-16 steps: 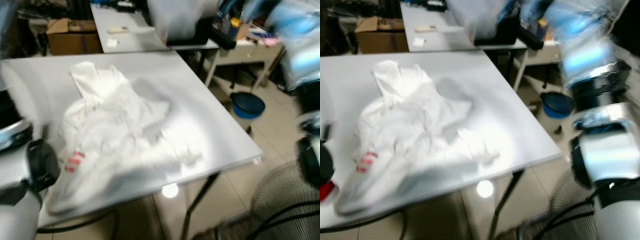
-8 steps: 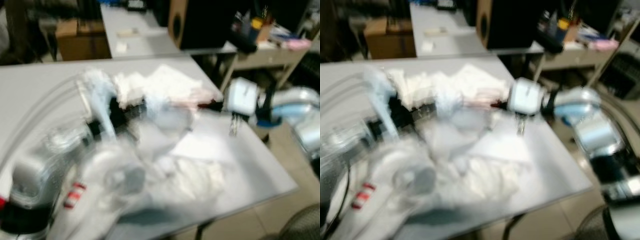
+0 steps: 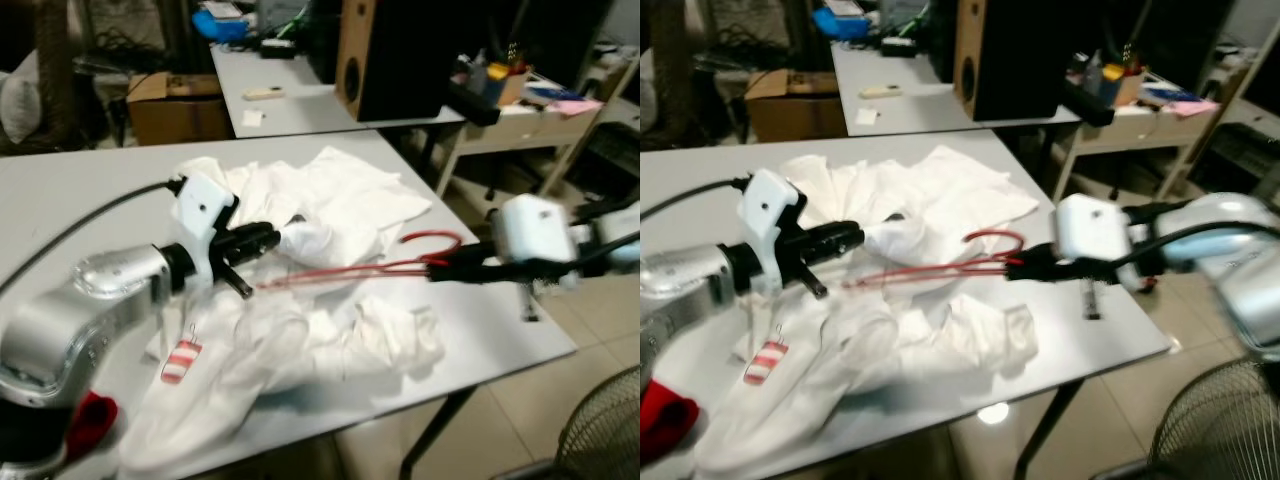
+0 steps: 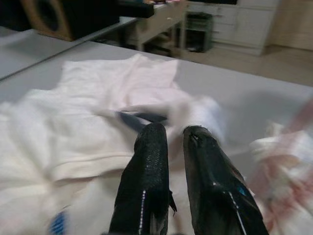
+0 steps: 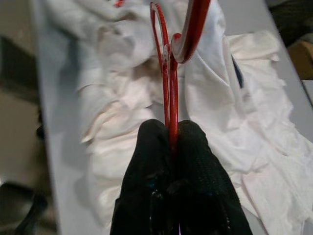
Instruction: Hang hanger
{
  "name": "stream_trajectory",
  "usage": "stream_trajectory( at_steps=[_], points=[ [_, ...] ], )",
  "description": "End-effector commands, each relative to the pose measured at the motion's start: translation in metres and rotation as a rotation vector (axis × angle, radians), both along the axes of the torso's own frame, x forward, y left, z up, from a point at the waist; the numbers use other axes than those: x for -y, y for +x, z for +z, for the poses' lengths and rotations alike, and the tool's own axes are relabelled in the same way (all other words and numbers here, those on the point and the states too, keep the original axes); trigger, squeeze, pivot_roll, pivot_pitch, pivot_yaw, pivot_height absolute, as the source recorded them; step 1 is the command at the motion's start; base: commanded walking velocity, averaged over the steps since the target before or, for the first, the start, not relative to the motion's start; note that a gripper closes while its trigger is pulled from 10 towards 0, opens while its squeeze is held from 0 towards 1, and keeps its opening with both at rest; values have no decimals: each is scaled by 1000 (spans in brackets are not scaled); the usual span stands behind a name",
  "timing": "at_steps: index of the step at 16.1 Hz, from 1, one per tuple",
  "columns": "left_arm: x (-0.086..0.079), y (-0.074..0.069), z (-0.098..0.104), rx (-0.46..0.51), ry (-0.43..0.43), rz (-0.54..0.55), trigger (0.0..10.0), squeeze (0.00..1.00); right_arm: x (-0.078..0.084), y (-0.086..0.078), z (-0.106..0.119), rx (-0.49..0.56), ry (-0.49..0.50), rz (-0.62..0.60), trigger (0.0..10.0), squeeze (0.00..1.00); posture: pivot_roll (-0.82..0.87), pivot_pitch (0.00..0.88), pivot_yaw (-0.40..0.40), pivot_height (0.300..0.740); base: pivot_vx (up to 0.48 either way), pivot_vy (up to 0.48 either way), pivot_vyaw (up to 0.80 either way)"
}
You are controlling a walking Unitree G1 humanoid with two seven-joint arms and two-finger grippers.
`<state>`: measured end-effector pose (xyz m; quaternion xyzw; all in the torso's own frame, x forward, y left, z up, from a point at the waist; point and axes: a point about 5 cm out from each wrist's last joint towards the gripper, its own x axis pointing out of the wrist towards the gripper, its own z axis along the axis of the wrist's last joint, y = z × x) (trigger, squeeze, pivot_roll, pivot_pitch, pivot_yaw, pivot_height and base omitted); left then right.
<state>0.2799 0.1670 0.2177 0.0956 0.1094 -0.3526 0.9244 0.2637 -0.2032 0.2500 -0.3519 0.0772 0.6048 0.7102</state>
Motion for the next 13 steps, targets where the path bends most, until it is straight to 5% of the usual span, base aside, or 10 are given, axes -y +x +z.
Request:
stream_trajectory(
  at_steps=[1, 4, 6, 8, 9, 10, 11, 13],
  points=[
    [-9, 1, -1, -15, 17, 15, 10000, 1000, 0, -2, 6, -9, 32, 9, 10000, 0, 67, 0, -17, 740, 0, 0, 0],
    [-34, 8, 16, -1, 0, 35, 10000, 1000, 6, -4, 31, 8, 167, 3, 10000, 0, 66, 0, -7, 740, 0, 0, 0],
    [-55, 25, 30, 107, 2, 195, 10000, 1000, 3, 11, 39, 92, 277, -65, 10000, 0, 72, 0, -2, 740, 0, 0, 0],
    [-58, 32, 40, 202, -78, 270, 10000, 1000, -5, 19, 37, 162, 344, -100, 10000, 0, 76, 0, -2, 740, 0, 0, 0],
    [-57, 35, 46, 270, -146, 327, 10000, 898, -10, 27, 36, 207, 405, -160, 10000, 0, 76, 0, -2, 740, 0, 0, 0],
    [-58, 36, 44, 271, -178, 366, 10000, 204, -12, 33, 36, 241, 452, -225, 10000, 0, 76, 0, -2, 740, 0, 0, 0],
    [-56, 34, 38, 284, -202, 408, 10000, 0, -12, 46, 35, 275, 544, -383, 10000, 0, 75, 0, -2, 740, 0, 0, 0],
    [-42, 25, 26, 314, -167, 400, 10000, 0, -14, 54, 28, 296, 658, -595, 10000, 0, 73, 0, -5, 740, 0, 0, 0]
  ],
)
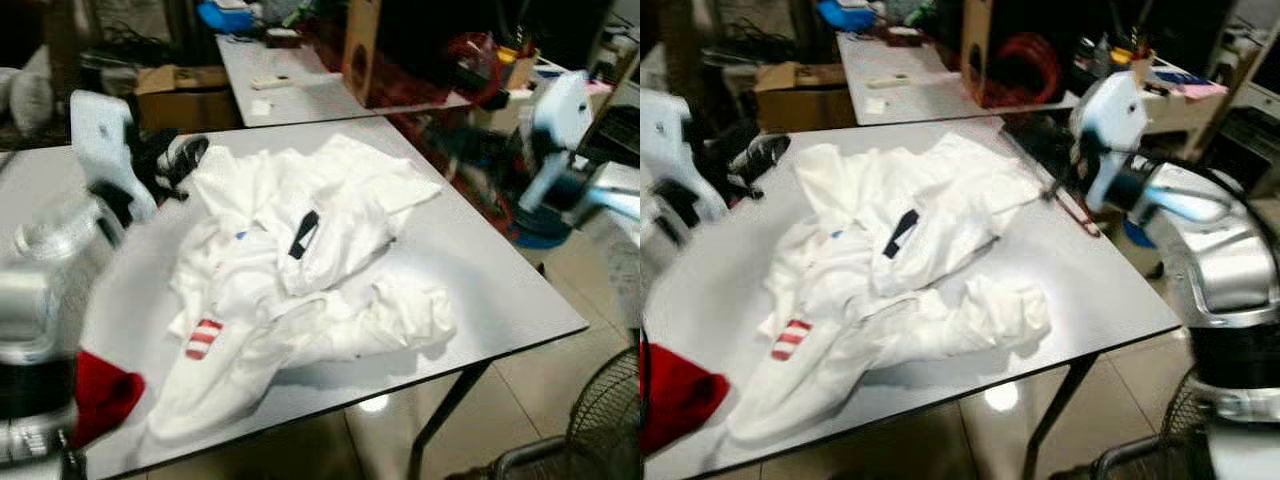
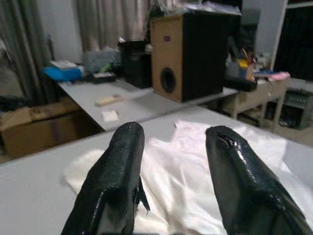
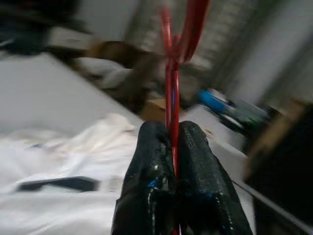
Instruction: Hang hanger
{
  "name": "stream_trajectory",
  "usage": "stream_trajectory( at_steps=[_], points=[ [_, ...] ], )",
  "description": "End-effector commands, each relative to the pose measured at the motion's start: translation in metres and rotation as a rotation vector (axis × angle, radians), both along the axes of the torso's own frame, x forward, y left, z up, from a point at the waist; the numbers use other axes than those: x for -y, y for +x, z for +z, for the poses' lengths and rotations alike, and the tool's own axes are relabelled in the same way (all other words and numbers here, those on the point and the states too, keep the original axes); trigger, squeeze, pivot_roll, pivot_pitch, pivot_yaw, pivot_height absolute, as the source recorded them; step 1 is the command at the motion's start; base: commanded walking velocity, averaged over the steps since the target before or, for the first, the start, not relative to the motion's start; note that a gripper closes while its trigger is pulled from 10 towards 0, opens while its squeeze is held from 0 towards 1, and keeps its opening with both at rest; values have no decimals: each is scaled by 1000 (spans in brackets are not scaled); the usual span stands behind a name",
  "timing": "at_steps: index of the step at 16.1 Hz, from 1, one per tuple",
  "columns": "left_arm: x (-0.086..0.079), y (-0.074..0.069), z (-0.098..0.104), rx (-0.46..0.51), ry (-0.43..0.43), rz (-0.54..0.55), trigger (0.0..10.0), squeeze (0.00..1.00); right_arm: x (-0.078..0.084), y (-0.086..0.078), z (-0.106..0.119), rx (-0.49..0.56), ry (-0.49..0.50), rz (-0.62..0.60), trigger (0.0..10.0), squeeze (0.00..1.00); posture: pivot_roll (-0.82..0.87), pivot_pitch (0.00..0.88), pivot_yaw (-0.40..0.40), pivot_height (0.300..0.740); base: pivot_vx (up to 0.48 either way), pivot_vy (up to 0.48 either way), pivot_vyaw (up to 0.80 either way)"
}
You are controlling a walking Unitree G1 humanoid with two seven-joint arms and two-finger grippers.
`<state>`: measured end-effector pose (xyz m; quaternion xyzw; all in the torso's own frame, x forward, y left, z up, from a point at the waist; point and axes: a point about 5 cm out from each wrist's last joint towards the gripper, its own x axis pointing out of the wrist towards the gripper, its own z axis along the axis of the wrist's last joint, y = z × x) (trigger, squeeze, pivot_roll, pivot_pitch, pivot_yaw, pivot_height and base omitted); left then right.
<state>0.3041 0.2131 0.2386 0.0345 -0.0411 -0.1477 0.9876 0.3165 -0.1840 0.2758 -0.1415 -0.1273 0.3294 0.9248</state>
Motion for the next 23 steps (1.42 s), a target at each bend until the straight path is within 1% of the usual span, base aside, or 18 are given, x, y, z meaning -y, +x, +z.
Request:
stream_trajectory(
  at_steps=[1, 2, 4, 5, 6, 7, 8, 9, 11, 13, 15, 17, 20, 23],
  points=[
    [10, -3, 1, 23, 19, -8, 10000, 0, 5, 1, -2, -10, 37, -98, 10000, 0, 74, 0, -7, 740, 0, 0, 0],
    [21, -13, -14, -1, -11, -3, 10000, 0, -3, -9, -18, -59, 152, -174, 10000, 0, 74, 0, -12, 740, 0, 330, 0],
    [29, -31, -36, -62, -20, 27, 10000, 0, -17, -35, -47, -139, 242, -248, 10000, 0, 65, 0, -5, 740, 0, 396, 0],
    [30, -37, -41, -72, -30, 47, 10000, 0, -20, -44, -55, -148, 270, -309, 10000, 0, 62, 4, -1, 740, 0, 398, 0],
    [30, -39, -43, -78, -34, 57, 10000, 0, -21, -47, -58, -148, 280, -337, 10000, 0, 59, 6, 3, 740, 0, 398, 0],
    [34, -45, -47, -88, -25, 68, 10000, 0, -25, -53, -66, -158, 284, -432, 10000, 0, 58, 8, 4, 740, 0, 409, 0],
    [37, -47, -48, -86, -19, 67, 10000, 0, -30, -58, -67, -169, 297, -464, 10000, 0, 62, 17, 2, 740, 0, 409, 0],
    [41, -48, -46, -78, 0, 61, 10000, 0, -39, -63, -63, -167, 328, -443, 10000, 0, 62, 18, 3, 740, 0, 405, 0],
    [44, -47, -43, -65, 14, 52, 10000, 0, -48, -68, -61, -154, 314, -381, 10000, 0, 65, 20, 2, 740, 0, 396, 0],
    [42, -47, -40, -56, 18, 61, 10000, 0, -51, -70, -62, -152, 277, -368, 10000, 0, 67, 21, -2, 740, 0, 382, 0],
    [38, -47, -37, -51, 19, 84, 10000, 0, -53, -68, -64, -131, 220, -407, 10000, 0, 70, 21, -5, 740, 0, 379, 0],
    [36, -48, -37, -55, 29, 91, 10000, 0, -61, -71, -69, -172, 224, -358, 10000, 0, 75, 25, -12, 740, 0, 381, 0],
    [37, -48, -37, -57, 31, 95, 10000, 0, -66, -74, -74, -237, 250, -294, 10000, 0, 74, 26, -11, 740, 0, 379, 0],
    [37, -48, -38, -61, 35, 92, 10000, 0, -67, -75, -73, -225, 239, -277, 10000, 0, 72, 25, -9, 740, 0, 381, 0]
  ],
)
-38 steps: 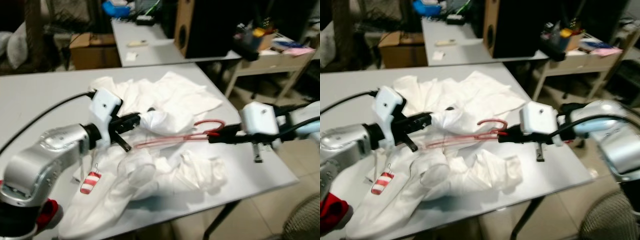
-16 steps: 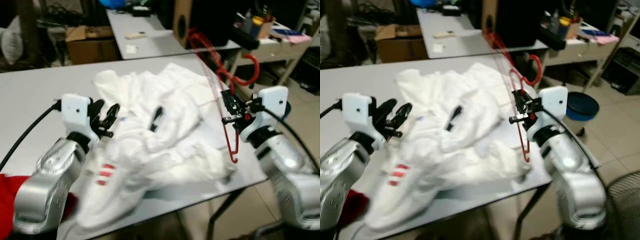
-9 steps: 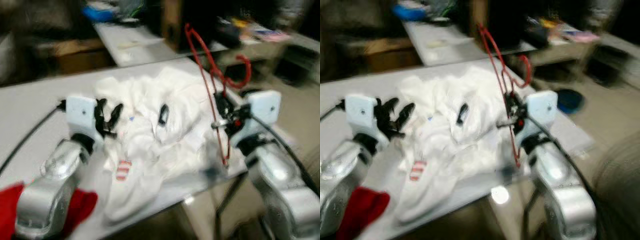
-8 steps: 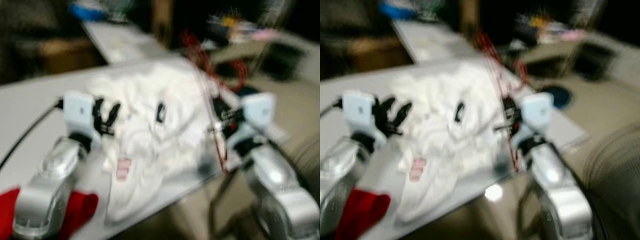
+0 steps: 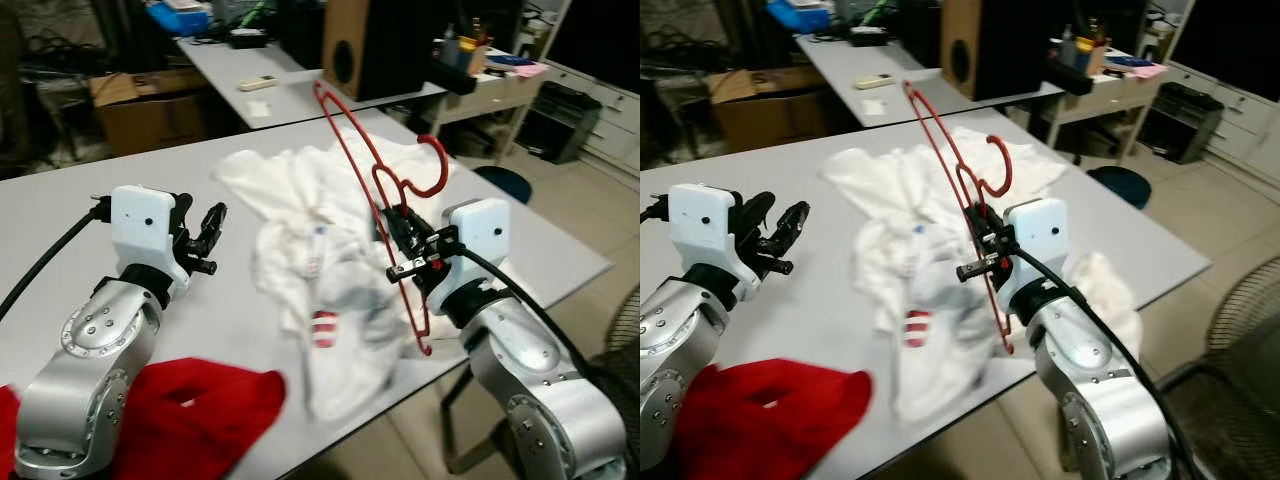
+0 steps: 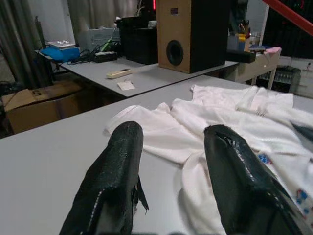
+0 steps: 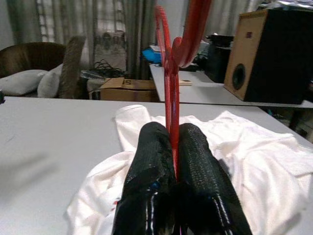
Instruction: Hang hanger
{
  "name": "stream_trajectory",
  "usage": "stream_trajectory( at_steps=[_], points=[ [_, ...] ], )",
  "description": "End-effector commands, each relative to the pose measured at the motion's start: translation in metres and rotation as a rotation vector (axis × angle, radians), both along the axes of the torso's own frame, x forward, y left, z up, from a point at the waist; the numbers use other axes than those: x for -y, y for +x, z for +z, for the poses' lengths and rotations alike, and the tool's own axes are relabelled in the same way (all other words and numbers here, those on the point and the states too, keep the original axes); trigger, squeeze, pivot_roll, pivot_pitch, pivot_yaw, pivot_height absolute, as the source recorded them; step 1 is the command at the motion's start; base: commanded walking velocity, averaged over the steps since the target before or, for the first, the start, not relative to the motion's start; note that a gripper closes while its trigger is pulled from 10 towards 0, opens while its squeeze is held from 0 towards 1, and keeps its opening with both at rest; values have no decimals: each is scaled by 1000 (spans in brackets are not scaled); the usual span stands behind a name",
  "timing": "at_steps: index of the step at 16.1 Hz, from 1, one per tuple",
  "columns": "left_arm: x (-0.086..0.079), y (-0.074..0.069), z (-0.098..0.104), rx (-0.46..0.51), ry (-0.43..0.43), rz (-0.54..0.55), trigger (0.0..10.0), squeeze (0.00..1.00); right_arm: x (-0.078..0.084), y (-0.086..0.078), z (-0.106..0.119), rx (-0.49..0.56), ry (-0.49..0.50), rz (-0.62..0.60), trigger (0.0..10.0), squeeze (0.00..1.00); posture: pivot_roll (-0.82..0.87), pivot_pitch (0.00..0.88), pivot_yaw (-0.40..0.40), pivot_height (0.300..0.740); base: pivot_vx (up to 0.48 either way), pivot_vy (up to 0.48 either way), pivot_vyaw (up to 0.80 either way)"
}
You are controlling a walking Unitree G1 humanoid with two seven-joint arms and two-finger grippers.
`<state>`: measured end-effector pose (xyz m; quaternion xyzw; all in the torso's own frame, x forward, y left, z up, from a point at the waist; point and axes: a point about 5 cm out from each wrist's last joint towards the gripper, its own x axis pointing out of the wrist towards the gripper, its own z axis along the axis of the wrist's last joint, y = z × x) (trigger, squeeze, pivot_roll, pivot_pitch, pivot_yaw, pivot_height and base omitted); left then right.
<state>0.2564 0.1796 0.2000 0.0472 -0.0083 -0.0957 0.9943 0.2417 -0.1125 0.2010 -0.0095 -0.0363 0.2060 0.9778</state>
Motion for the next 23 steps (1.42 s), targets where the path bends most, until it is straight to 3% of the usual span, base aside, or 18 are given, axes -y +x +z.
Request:
stream_trajectory(
  at_steps=[1, 7, 12, 14, 15, 19, 23],
  points=[
    [4, 0, 1, -4, 4, -14, 10000, 0, 3, -2, 1, 5, -8, 9, 10000, 0, 73, 23, -11, 740, 0, 379, 0],
    [3, -1, 1, -1, 4, -5, 10000, 0, -5, -6, -3, -14, -38, 97, 10000, 0, 79, 22, -20, 740, 0, 342, 0],
    [7, -4, 0, 15, 57, -28, 10000, 0, -2, -8, -13, -41, -74, 118, 10000, 0, 81, 22, -29, 740, 0, -192, 613],
    [8, -5, -4, -12, 2, -23, 10000, 0, 0, -9, -17, -56, -62, 118, 10000, 0, 82, 22, -30, 740, 0, -240, 800],
    [7, -6, -6, -26, -32, -13, 10000, 0, 1, -9, -19, -62, -58, 116, 10000, 0, 82, 22, -30, 740, 0, 480, 800],
    [3, -7, -7, -20, -20, -8, 10000, 0, 6, -12, -25, -73, -63, 113, 10000, 0, 85, 24, -30, 740, 0, 480, 800],
    [4, -9, -9, -32, -7, -18, 10000, 0, 13, -15, -30, -102, -33, 63, 10000, 0, 84, 25, -27, 740, 0, 360, 0]
  ],
)
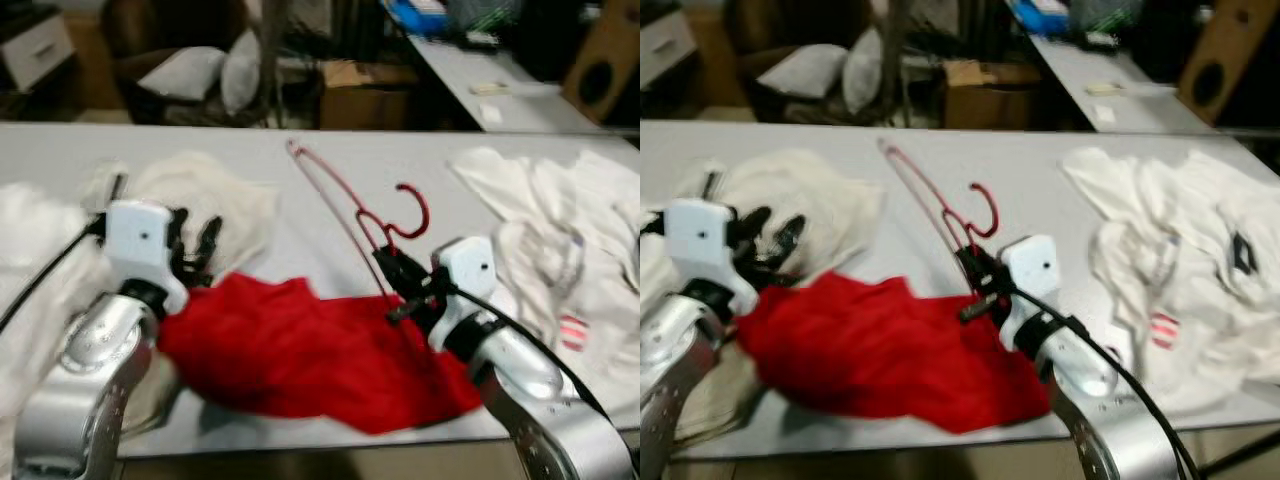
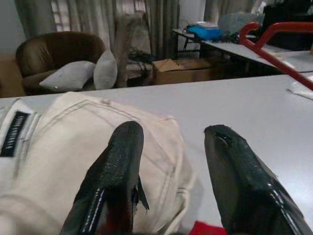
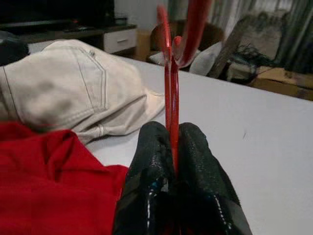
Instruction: Hang hanger
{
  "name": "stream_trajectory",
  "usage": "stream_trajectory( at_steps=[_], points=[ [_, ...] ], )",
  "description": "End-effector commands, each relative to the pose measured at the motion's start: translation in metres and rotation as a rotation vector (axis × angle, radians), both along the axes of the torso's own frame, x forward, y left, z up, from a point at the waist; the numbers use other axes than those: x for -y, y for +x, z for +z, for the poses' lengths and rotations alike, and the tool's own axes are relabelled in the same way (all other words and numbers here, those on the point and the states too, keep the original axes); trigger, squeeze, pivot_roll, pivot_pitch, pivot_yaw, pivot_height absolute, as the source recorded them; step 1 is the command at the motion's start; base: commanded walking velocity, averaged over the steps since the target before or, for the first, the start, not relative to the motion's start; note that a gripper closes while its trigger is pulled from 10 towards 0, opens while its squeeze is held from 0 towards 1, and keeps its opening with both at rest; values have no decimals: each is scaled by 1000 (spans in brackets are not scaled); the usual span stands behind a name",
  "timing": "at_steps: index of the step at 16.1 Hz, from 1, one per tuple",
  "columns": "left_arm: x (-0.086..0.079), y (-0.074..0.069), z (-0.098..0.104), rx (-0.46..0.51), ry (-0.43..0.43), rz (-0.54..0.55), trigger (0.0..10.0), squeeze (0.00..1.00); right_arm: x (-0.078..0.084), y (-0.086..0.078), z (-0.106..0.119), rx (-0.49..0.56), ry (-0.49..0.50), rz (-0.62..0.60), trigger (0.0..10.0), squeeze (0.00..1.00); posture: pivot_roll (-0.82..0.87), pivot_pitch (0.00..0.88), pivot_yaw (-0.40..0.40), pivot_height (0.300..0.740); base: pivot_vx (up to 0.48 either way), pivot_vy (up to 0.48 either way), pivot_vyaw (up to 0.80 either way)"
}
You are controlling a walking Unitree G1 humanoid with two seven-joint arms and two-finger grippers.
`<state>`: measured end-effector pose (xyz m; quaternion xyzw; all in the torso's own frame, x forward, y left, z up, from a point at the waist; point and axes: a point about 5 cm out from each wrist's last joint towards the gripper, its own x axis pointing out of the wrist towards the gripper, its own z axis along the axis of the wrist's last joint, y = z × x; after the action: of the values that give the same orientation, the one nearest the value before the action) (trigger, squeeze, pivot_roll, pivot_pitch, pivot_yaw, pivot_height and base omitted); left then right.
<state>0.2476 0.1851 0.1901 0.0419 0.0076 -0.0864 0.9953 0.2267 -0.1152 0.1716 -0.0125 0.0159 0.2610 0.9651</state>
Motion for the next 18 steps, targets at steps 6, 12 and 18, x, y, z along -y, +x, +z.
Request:
stream_trajectory(
  at_steps=[6, 12, 18],
  points=[
    [16, -3, -6, -18, 19, -94, 10000, 0, 15, 0, 1, 8, -5, -72, 10000, 0, 77, 13, -21, 740, 0, -341, 0],
    [31, -4, -19, -82, 50, -380, 10000, 0, 46, -3, -3, -26, -148, -6, 10000, 0, 69, 0, -11, 740, 0, 0, 0],
    [64, 3, -26, -255, 92, -1119, 10000, 0, 146, 12, 34, -13, -384, -95, 10000, 0, 45, 0, -27, 740, 0, 0, 0]
  ],
)
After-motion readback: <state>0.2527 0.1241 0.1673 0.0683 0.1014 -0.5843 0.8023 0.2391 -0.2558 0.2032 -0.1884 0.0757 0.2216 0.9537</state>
